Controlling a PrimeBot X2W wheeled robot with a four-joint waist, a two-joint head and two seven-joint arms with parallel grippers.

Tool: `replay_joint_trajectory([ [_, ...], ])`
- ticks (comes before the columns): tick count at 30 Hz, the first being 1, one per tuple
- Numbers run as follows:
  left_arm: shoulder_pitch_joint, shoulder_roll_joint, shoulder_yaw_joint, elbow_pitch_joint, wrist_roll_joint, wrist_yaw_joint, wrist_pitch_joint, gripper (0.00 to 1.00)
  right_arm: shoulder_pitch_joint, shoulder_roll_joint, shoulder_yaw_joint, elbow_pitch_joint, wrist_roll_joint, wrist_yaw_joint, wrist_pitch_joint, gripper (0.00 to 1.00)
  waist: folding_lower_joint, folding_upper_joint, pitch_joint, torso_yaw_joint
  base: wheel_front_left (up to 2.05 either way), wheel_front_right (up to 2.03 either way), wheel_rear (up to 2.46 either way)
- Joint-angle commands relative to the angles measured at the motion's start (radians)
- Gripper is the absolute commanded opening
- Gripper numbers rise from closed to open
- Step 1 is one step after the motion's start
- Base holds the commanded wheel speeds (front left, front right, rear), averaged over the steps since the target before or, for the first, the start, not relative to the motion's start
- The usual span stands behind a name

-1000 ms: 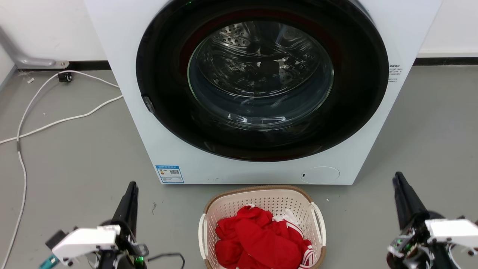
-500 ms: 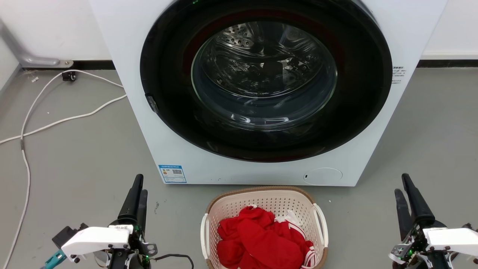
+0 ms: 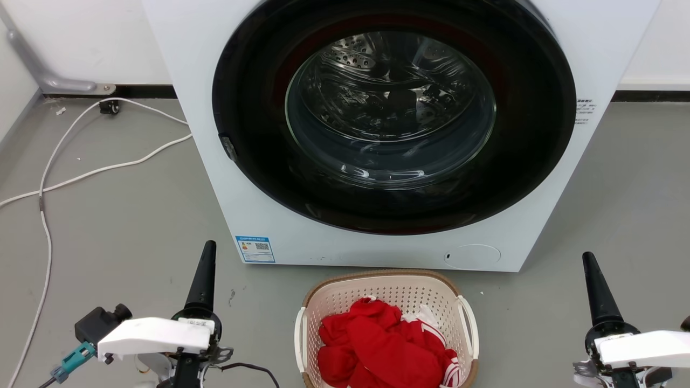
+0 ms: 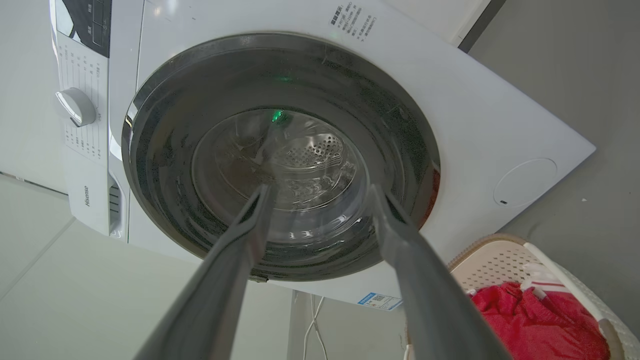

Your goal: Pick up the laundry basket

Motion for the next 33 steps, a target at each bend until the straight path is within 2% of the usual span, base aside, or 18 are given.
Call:
replay_joint_trajectory([
  [1,-0.027,0.003,-0.006,-0.022,0.047,-0.002,-0.012,1.0,-0.006,-0.001,-0.001,-0.026,-0.066,0.0,-0.013,1.0,0.0,-0.0001,0.0,0.002,0.0,0.0,0.0],
  [20,-0.042,0.016,-0.058,-0.028,0.507,0.007,-0.076,1.0,0.035,0.001,-0.001,-0.118,-0.478,0.0,-0.008,1.0,0.0,-0.0001,-0.001,0.021,0.0,0.0,0.0],
  [33,-0.056,0.028,-0.078,-0.011,0.688,0.024,-0.111,1.0,0.065,0.001,-0.01,-0.18,-0.665,0.0,0.012,1.0,0.0,-0.0001,-0.002,0.033,0.0,0.0,0.0],
])
